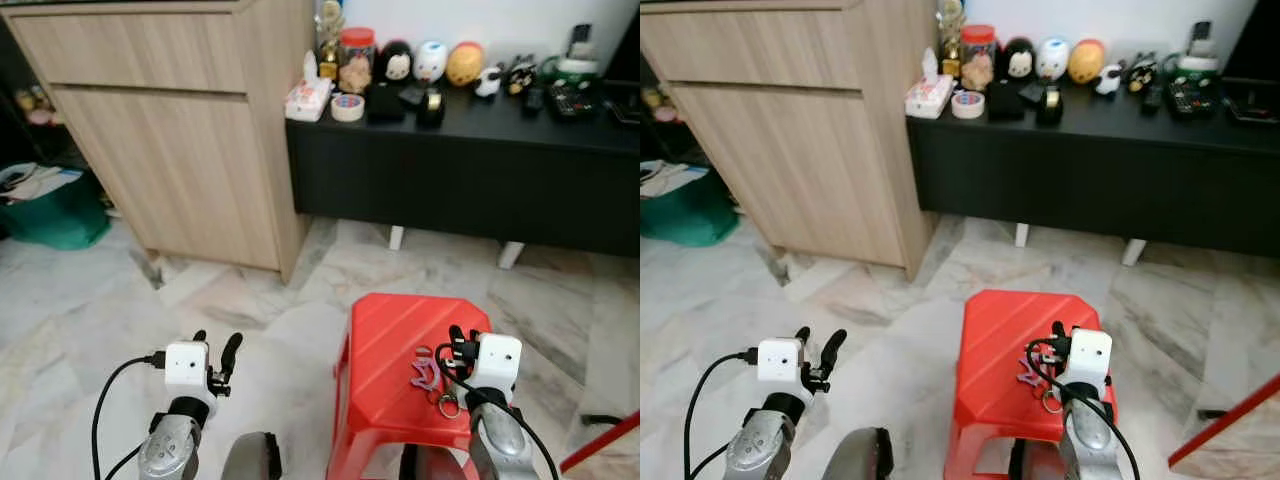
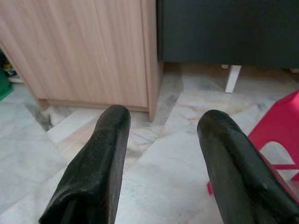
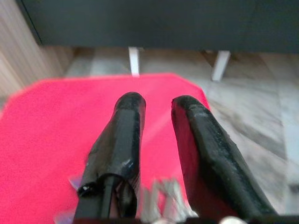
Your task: Hang keys on a hook
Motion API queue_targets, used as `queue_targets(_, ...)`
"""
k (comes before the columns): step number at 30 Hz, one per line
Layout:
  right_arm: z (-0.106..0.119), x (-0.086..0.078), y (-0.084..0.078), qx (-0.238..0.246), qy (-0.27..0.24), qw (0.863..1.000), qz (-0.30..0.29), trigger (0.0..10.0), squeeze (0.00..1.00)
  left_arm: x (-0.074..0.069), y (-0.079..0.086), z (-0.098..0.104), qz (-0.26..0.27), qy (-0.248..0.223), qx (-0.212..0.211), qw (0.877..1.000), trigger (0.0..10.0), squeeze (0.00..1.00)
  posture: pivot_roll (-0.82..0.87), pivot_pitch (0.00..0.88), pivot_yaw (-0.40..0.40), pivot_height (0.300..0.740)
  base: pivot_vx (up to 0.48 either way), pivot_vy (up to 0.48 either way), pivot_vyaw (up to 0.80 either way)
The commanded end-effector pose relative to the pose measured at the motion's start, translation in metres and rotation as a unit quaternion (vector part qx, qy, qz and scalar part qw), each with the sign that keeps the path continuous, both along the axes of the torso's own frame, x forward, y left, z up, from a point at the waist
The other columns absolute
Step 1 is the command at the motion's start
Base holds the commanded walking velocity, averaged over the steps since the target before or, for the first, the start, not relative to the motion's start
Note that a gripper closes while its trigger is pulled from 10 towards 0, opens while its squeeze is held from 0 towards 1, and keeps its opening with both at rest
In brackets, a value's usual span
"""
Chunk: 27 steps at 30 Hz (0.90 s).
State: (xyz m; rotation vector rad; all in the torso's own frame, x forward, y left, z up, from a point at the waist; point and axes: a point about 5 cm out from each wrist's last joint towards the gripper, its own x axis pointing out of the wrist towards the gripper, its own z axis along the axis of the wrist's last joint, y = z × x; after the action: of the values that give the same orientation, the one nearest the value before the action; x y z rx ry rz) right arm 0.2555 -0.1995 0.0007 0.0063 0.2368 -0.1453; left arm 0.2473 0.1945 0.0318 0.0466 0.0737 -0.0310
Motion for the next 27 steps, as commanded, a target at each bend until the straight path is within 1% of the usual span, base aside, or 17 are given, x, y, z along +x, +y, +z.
queue_targets(1,-0.001,-0.004,-0.020,-0.024,0.017,0.999,-0.018,10.0,0.00,-0.002,0.003,-0.001,0.004,0.004,-0.002,1.000,10.0,0.00,0.03,0.059,0.021,0.599,0.000,0.000,0.00)
queue_targets(3,-0.002,-0.005,-0.028,-0.036,0.029,0.999,-0.029,10.0,0.00,-0.002,0.003,-0.001,0.003,0.004,-0.001,1.000,10.0,0.00,0.03,0.058,0.024,0.599,0.000,0.000,0.00)
queue_targets(5,-0.002,-0.006,-0.031,-0.042,0.034,0.998,-0.032,10.0,0.00,-0.002,0.004,-0.001,0.003,0.004,-0.001,1.000,10.0,0.00,0.03,0.058,0.024,0.599,0.000,0.000,0.00)
queue_targets(7,-0.005,-0.006,-0.042,-0.048,0.061,0.995,-0.055,10.0,0.00,-0.002,0.002,-0.002,0.000,0.005,-0.001,1.000,10.0,0.00,0.03,0.054,0.029,0.599,0.000,0.000,0.00)
queue_targets(9,-0.006,-0.006,-0.045,-0.049,0.071,0.994,-0.062,10.0,0.00,-0.002,0.002,-0.002,-0.001,0.006,-0.001,1.000,10.0,0.00,0.03,0.054,0.029,0.599,0.000,0.000,0.00)
queue_targets(11,-0.005,-0.003,-0.045,-0.036,0.074,0.995,-0.065,10.0,0.00,-0.001,0.001,-0.002,-0.002,0.006,-0.001,1.000,10.0,0.00,0.03,0.054,0.031,0.599,0.000,0.000,0.00)
queue_targets(13,-0.008,0.002,-0.040,-0.013,0.092,0.994,-0.055,10.0,0.00,-0.001,0.001,-0.002,-0.005,0.007,0.000,1.000,10.0,0.00,0.03,0.056,0.035,0.599,0.000,0.000,0.00)
queue_targets(14,-0.008,0.002,-0.040,-0.013,0.092,0.994,-0.055,10.0,0.00,-0.001,0.001,-0.002,-0.005,0.007,0.000,1.000,10.0,0.00,0.03,0.056,0.035,0.599,0.000,0.000,0.00)
queue_targets(15,-0.010,0.006,-0.035,0.008,0.108,0.993,-0.047,10.0,0.00,0.000,0.001,-0.001,-0.006,0.008,0.000,1.000,10.0,0.00,0.03,0.063,0.040,0.599,0.000,0.000,0.00)
queue_targets(16,-0.010,0.007,-0.033,0.016,0.112,0.993,-0.045,10.0,0.00,0.000,0.001,-0.001,-0.007,0.008,0.001,1.000,10.0,0.00,0.03,0.063,0.040,0.599,0.000,0.000,0.00)
queue_targets(20,-0.006,0.015,-0.031,0.035,0.111,0.992,-0.048,10.0,0.00,-0.001,0.002,-0.001,-0.008,0.009,0.002,1.000,10.0,0.00,0.03,0.070,0.042,0.599,0.000,0.000,0.00)
queue_targets(24,-0.007,0.017,-0.029,0.056,0.117,0.991,-0.046,10.0,0.00,-0.002,0.002,-0.002,-0.008,0.011,0.003,1.000,10.0,0.00,0.03,0.070,0.042,0.599,0.000,0.000,0.00)
queue_targets(25,-0.007,0.017,-0.028,0.057,0.120,0.990,-0.040,10.0,0.76,-0.002,0.003,-0.002,-0.007,0.012,0.003,1.000,10.0,0.00,0.04,0.081,0.042,0.599,0.000,0.000,0.00)
queue_targets(26,-0.007,0.017,-0.028,0.057,0.125,0.990,-0.036,10.0,0.84,-0.003,0.003,-0.002,-0.007,0.012,0.003,1.000,10.0,0.00,0.04,0.085,0.042,0.599,0.000,0.000,0.00)
queue_targets(27,-0.007,0.017,-0.028,0.057,0.125,0.990,-0.036,10.0,0.84,-0.003,0.003,-0.002,-0.007,0.012,0.003,1.000,10.0,0.00,0.04,0.085,0.042,0.599,0.000,0.000,0.00)
